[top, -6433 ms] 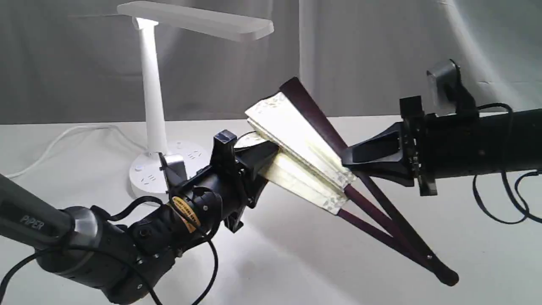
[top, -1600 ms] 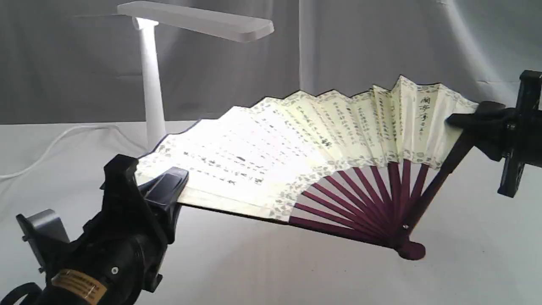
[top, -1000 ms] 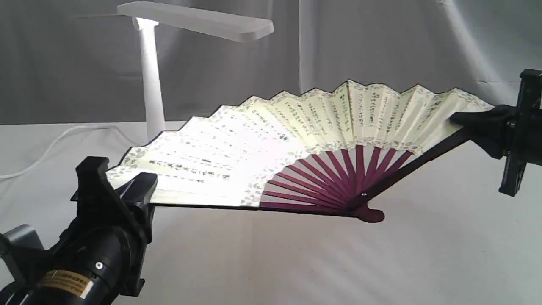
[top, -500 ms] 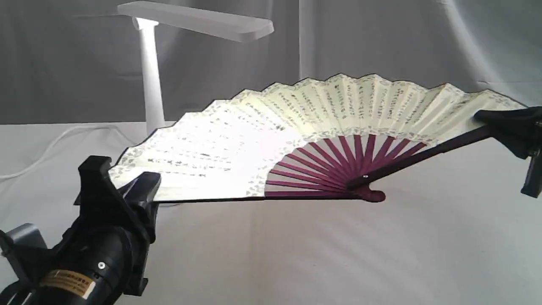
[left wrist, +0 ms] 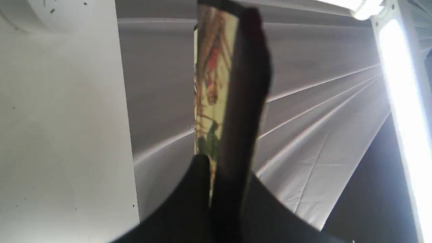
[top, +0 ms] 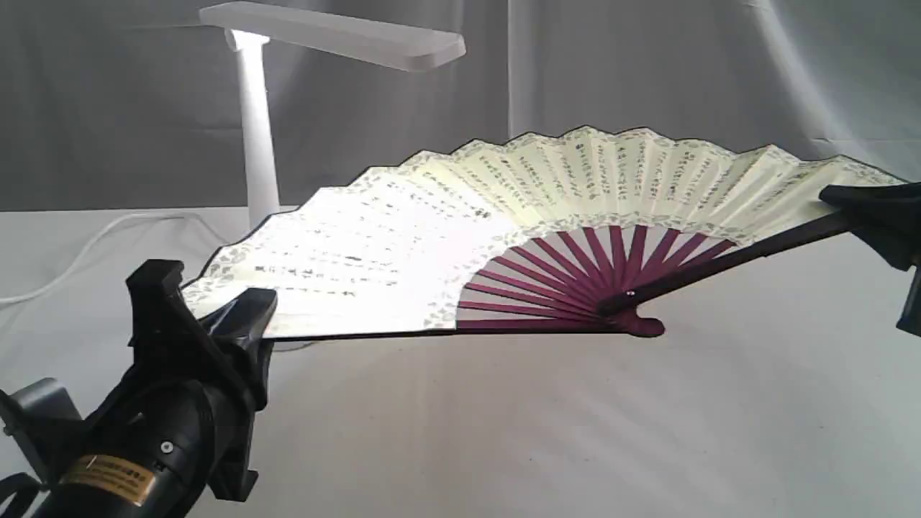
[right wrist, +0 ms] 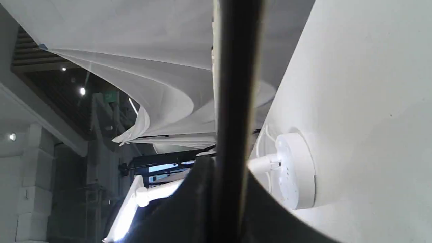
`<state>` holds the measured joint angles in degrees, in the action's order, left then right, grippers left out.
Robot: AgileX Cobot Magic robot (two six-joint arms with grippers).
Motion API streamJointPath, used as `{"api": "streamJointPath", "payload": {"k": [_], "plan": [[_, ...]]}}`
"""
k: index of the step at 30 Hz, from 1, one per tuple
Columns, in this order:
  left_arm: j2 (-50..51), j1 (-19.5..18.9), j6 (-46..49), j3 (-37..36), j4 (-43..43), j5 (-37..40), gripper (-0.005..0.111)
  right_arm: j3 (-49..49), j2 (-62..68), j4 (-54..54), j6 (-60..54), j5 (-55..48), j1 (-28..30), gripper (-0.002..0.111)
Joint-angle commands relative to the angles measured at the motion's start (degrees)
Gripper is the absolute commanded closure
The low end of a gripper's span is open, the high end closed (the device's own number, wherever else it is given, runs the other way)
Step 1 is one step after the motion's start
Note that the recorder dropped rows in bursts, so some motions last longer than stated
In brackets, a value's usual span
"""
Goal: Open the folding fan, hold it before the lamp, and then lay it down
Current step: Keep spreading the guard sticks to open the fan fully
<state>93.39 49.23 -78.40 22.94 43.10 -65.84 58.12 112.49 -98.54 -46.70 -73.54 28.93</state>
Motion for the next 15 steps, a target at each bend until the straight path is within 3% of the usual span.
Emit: {"api": "streamJointPath", "payload": {"k": [1,9,15], "plan": [[-2.99,-0.56,0.33,-0.22,3.67,-4.12,0.107,0.01,-0.27,-1.40,-2.58,3.57,1.39,0.108],[-7.47,-0.56,-0.20,-3.69,4.62,-4.12,0.107,0.01,-3.62,-1.40,-2.73,3.57,1.14,0.108],[-12.65,-0.56,-0.63,-8.08,6.76,-4.12,0.107,0.01,-5.74,-1.40,-2.45,3.57,-2.22,0.108]]}}
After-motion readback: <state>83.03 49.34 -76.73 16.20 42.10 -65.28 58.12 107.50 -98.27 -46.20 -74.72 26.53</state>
